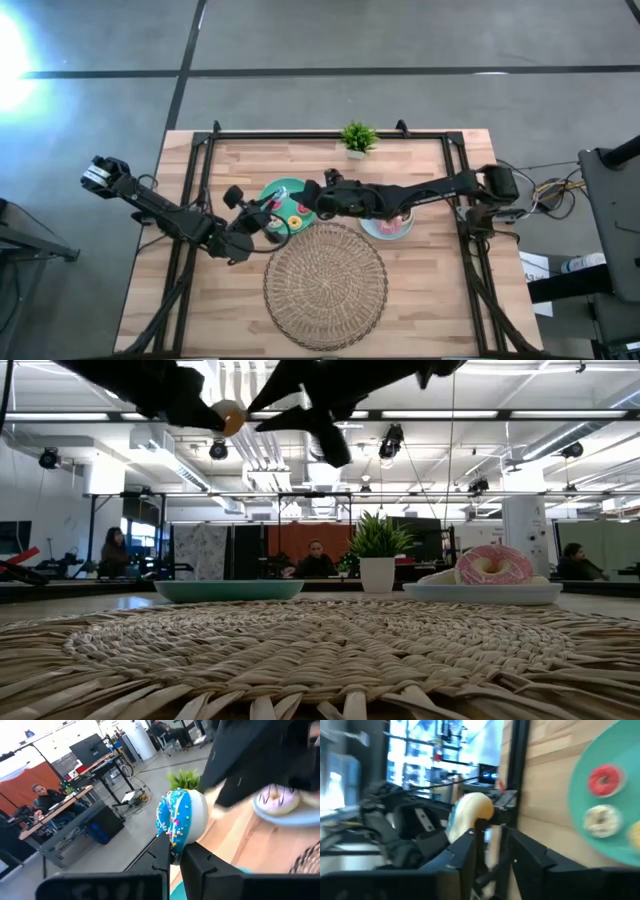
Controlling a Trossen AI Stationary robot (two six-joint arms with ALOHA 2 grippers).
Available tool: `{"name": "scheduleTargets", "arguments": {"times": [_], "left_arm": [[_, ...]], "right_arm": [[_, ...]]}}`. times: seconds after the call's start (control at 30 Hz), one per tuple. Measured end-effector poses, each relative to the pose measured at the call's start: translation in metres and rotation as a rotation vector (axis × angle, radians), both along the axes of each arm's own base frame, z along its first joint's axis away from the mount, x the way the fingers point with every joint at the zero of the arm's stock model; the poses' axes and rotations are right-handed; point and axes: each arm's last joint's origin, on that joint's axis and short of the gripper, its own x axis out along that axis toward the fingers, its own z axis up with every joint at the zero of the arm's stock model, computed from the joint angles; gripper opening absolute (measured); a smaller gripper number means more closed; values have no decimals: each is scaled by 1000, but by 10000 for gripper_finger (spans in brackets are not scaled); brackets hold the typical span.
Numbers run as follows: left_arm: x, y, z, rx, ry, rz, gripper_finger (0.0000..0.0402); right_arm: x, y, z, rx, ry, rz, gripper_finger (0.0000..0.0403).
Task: Pick & Place donuts
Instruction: Put the small blue doughnut on the green plate
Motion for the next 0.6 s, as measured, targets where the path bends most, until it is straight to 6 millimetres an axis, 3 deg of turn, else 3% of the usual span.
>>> {"name": "scheduleTargets", "arguments": {"times": [0.13,0.27,0.4,0.6], "left_arm": [[-2,8,-11,-42,69,-19,3],[-2,29,-39,-215,179,-59,3],[3,54,-59,-343,286,-70,3],[20,89,-70,-375,376,-69,3]], "right_arm": [[-18,-2,19,-147,94,18,142],[-42,-5,44,-232,155,-10,162],[-65,-9,64,-294,199,-61,168],[-83,-11,81,-342,203,-106,169]]}}
